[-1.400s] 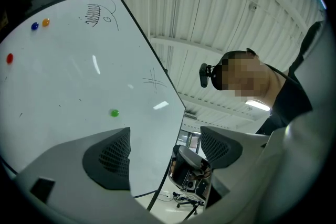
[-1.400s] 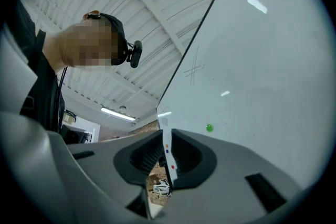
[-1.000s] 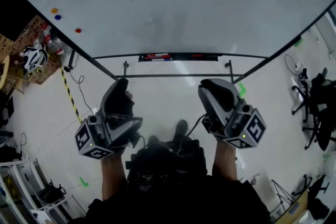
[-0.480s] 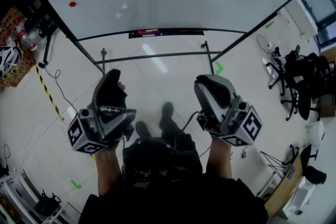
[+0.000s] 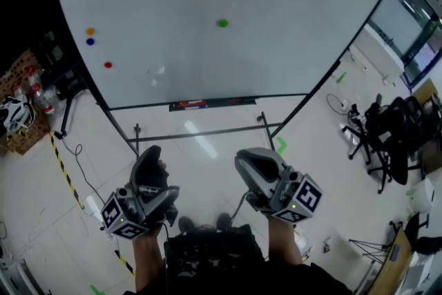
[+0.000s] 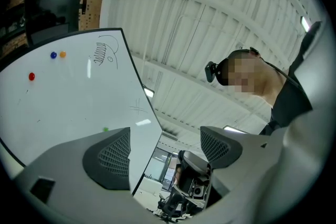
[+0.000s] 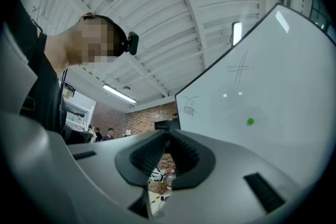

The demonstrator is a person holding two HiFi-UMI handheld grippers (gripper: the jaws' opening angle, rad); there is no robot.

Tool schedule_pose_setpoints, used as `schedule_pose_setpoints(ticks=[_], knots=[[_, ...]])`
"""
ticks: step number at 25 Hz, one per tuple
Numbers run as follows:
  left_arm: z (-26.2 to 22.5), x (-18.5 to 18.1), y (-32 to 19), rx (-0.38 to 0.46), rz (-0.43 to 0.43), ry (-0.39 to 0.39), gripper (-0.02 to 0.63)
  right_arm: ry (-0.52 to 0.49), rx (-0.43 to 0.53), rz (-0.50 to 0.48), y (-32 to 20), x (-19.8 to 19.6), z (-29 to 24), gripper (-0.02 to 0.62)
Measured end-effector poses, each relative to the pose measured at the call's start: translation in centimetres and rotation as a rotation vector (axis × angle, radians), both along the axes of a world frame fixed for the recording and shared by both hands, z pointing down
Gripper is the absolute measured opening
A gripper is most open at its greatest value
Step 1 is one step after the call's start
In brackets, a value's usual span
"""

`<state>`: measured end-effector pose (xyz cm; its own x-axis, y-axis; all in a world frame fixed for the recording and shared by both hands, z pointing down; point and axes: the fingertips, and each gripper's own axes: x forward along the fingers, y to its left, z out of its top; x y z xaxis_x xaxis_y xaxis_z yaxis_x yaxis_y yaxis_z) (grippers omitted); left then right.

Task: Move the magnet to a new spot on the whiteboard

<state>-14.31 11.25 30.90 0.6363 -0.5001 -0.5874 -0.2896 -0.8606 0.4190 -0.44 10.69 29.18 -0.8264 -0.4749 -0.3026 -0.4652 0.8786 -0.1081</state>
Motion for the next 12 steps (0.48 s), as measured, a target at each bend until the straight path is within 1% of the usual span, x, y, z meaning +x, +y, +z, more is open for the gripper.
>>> schedule_pose_setpoints(ticks=[3,5,9,12], knots=[[-0.6,2.1,-0.6,-0.002,0.038,-0.007,0.416,0.000,-0.006,0.007,-0.5,1.8,-0.2,0.048],[-1.0,3.5,-0.9,0.006,0.055,-0.013,0.416,-0.002,-0.034,-0.001,-0.9,3.1,0.2,0.044],[-1.5,5.8,-1.0,0.020,0.068,-0.032,0.416,-0.015,-0.037,-0.010,-1.0,5.0,0.4,0.037],[-1.0,6.6,-0.8,0.002,0.067,-0.024,0.416,-0.030,-0.041,-0.019,-0.4,5.8,0.8,0.034]])
